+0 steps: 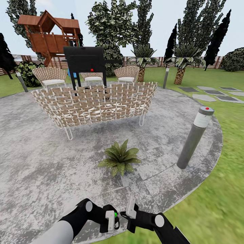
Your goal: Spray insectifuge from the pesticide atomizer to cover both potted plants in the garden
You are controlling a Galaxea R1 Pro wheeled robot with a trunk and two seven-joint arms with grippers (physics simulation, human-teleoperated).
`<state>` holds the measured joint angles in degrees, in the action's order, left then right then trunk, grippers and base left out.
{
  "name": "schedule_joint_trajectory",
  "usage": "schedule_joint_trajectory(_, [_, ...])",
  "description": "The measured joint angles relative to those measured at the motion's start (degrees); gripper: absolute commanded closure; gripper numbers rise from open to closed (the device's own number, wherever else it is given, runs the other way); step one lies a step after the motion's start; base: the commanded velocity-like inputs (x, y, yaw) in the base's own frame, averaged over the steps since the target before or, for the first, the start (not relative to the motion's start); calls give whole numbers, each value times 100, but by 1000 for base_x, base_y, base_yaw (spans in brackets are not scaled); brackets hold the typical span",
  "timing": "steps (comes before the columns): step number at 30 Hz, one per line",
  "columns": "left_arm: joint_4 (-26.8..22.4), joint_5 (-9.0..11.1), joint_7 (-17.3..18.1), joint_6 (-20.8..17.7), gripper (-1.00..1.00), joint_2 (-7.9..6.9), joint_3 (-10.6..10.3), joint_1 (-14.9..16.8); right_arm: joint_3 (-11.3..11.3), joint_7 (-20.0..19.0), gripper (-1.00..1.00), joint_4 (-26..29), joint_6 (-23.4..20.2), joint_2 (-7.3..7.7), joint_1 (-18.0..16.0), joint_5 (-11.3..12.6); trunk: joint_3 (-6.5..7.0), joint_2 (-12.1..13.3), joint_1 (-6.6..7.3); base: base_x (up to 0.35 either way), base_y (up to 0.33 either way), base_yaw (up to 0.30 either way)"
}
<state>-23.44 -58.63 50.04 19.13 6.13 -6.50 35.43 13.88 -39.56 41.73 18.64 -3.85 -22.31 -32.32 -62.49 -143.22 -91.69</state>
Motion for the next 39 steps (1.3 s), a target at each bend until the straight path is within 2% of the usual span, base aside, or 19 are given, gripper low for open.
schedule_joint_trajectory(8, [-3, 11, 11, 17, 100, 75, 0, 13, -1, 0, 100, 0, 0, 0, 0, -2, 0, 0, 0, 0, 0, 0])
schedule_joint_trajectory(33, [-3, 16, 23, 26, 100, 97, 0, 24, -8, 0, 100, 1, 0, 0, 0, -8, 0, 0, 0, 0, 0, 0])
schedule_joint_trajectory(39, [-3, 20, 19, 23, 100, 152, 0, 24, -9, 0, 100, -2, 0, 0, 0, -8, 0, 0, 0, 0, 0, 0])
